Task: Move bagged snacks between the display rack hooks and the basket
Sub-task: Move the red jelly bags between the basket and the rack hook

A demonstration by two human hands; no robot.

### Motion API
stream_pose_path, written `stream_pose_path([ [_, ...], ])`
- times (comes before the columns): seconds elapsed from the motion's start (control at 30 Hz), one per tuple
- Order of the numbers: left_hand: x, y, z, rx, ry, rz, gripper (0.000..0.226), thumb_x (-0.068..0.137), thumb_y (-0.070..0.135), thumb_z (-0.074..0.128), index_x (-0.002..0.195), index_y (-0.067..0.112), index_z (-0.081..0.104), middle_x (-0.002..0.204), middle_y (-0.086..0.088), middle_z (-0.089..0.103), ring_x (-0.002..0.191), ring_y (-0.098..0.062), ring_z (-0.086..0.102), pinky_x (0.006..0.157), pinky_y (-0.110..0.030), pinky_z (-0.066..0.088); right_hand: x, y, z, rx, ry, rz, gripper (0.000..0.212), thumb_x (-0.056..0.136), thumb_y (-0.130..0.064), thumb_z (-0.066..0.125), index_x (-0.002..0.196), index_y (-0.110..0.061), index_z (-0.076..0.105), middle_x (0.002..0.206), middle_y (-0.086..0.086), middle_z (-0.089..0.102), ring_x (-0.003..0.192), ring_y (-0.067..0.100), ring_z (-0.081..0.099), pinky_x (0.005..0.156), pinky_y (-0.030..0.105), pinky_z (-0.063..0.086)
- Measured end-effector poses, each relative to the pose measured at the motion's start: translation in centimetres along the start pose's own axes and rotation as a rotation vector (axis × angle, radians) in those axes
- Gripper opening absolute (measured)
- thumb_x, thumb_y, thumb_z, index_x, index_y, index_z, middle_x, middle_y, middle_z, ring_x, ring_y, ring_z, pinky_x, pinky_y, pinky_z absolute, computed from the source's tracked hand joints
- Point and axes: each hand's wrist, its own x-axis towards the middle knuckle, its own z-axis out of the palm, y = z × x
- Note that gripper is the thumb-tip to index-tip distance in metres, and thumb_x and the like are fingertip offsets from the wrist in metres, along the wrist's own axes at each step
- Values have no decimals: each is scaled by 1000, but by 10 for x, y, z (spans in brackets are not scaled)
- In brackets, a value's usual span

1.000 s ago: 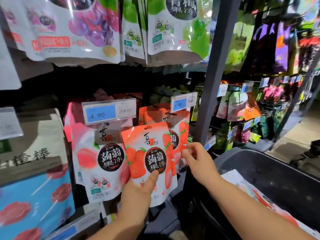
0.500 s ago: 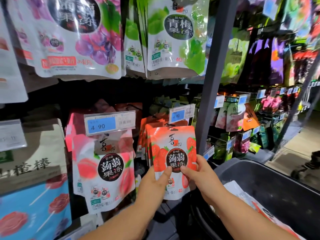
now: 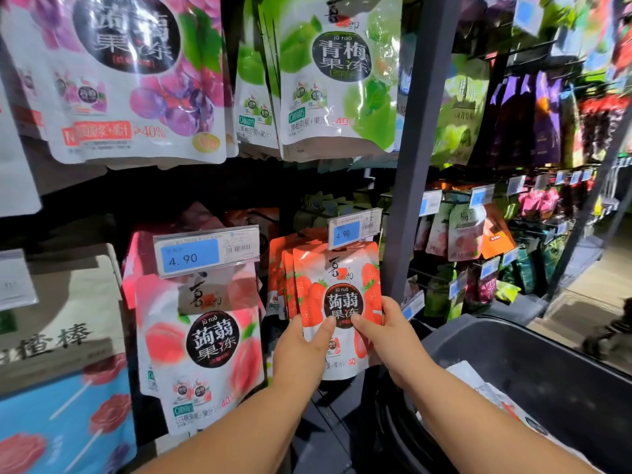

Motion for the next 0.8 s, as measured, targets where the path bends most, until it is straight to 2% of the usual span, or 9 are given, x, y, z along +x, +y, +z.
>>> stream_pose_path([
  [0.2, 0, -5, 1, -12, 9, -16, 8, 90, 40, 66, 91, 34, 61, 91, 12, 70, 89, -10, 67, 83, -32, 53, -1, 2, 2, -43, -5, 26, 23, 89, -23, 71, 107, -28, 57, 103, 0, 72, 97, 18, 70, 92, 46, 55],
  [0.3, 5, -4, 1, -2, 42, -6, 9, 90, 37, 67, 94, 31, 62, 90, 11, 69, 89, -11, 66, 75, -27, 48, -1, -1, 6, -85, 46, 7, 24, 87, -24, 72, 105, -27, 58, 98, -1, 72, 92, 17, 69, 87, 39, 56],
  [0.37, 8, -5, 2, 50, 68, 10, 22, 88, 33, 69, 107, 26, 61, 96, 9, 68, 91, -13, 65, 74, -27, 49, -3, -3, 9, -160, 106, -33, 27, 86, -24, 74, 103, -29, 55, 97, -9, 68, 90, 7, 67, 81, 29, 53],
  [0.43, 9, -8, 2, 115, 104, 51, 50, 84, 27, 73, 128, 23, 49, 114, 3, 64, 103, -18, 63, 87, -35, 51, -10, -2, 11, -239, 164, -134, 44, 85, -20, 74, 119, -31, 49, 106, -16, 62, 93, -5, 62, 79, 19, 49],
  [0.5, 5, -10, 0, 196, 132, 115, 75, 82, 17, 72, 144, 24, 30, 133, 0, 50, 119, -20, 52, 101, -36, 44, -15, 5, 12, -317, 181, -249, 60, 85, -16, 71, 136, -31, 43, 122, -15, 55, 106, -6, 55, 86, 14, 44],
  [0.6, -1, -13, -2, 292, 89, 212, 84, 86, 13, 66, 150, 34, 16, 146, 3, 28, 127, -16, 40, 99, -26, 34, -19, 10, 12, -441, 96, -306, 72, 89, -16, 67, 150, -31, 32, 141, -15, 41, 123, -10, 36, 95, 2, 29],
  [0.67, -2, -17, -1, 309, 41, 251, 82, 90, 15, 63, 148, 46, 13, 144, 7, 23, 118, -10, 42, 95, -22, 31, -15, 14, 11, -482, 24, -288, 79, 90, -16, 68, 154, -30, 23, 148, -13, 34, 127, -13, 26, 95, -7, 18],
  [0.73, -1, -20, 1, 307, 9, 280, 85, 92, 15, 61, 136, 62, 6, 139, 10, 23, 110, -3, 39, 93, -19, 32, -11, 15, 12, -501, -33, -248, 83, 91, -19, 66, 155, -34, 15, 151, -14, 30, 129, -11, 25, 98, -2, 19],
  [0.8, 3, -20, 2, 323, 2, 292, 90, 92, 16, 61, 124, 71, -3, 132, 11, 25, 109, -3, 42, 95, -21, 36, -5, 16, 14, -492, -52, -209, 87, 90, -22, 66, 155, -40, 10, 152, -13, 33, 129, -6, 33, 102, 11, 28],
])
